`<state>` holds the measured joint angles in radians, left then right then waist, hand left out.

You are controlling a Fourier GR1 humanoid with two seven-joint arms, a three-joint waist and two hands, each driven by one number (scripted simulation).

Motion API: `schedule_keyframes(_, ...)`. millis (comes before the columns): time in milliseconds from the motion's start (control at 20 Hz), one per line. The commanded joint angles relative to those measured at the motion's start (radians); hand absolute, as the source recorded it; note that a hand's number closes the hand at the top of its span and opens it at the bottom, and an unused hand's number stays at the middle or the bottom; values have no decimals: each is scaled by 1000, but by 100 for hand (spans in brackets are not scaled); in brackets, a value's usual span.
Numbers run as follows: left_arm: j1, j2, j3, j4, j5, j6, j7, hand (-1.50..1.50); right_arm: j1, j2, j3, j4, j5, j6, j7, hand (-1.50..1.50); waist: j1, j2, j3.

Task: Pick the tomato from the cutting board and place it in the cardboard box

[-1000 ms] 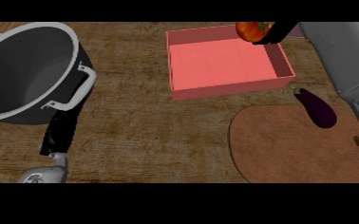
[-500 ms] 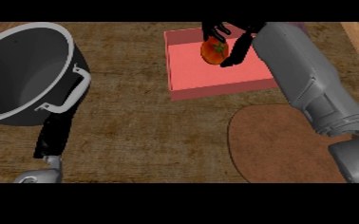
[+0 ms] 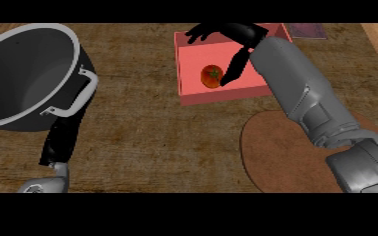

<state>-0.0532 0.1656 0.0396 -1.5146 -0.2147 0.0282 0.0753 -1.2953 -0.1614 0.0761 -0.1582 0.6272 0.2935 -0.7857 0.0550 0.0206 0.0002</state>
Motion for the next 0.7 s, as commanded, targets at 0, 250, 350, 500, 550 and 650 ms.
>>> schedule_keyframes(0, -37, 12, 15, 7, 1, 0, 10, 0, -27, 9, -117, 27, -110, 29, 35, -150, -1, 2, 0)
schedule_keyframes(250, -9, 8, 9, 6, 9, -12, -5, 0, -53, -49, -270, 69, -257, 93, 100, -150, 18, 12, 0)
schedule_keyframes(350, -9, -4, -7, 1, -12, 3, 1, 0, -53, -69, -305, 82, -293, 140, 116, -150, 12, 9, 0)
schedule_keyframes(500, -39, 11, 13, -2, 9, -12, 13, 0, -62, -148, -374, 100, -360, 195, 151, -150, 25, 19, 1)
schedule_keyframes(550, -28, -6, -19, -35, -10, -6, 34, 0, -56, -165, -394, 102, -379, 185, 160, -150, 29, 17, 2)
schedule_keyframes(650, -10, -9, -21, -3, -1, -18, -12, 0, -99, -225, -418, 112, -402, 205, 239, -150, 36, 22, 1)
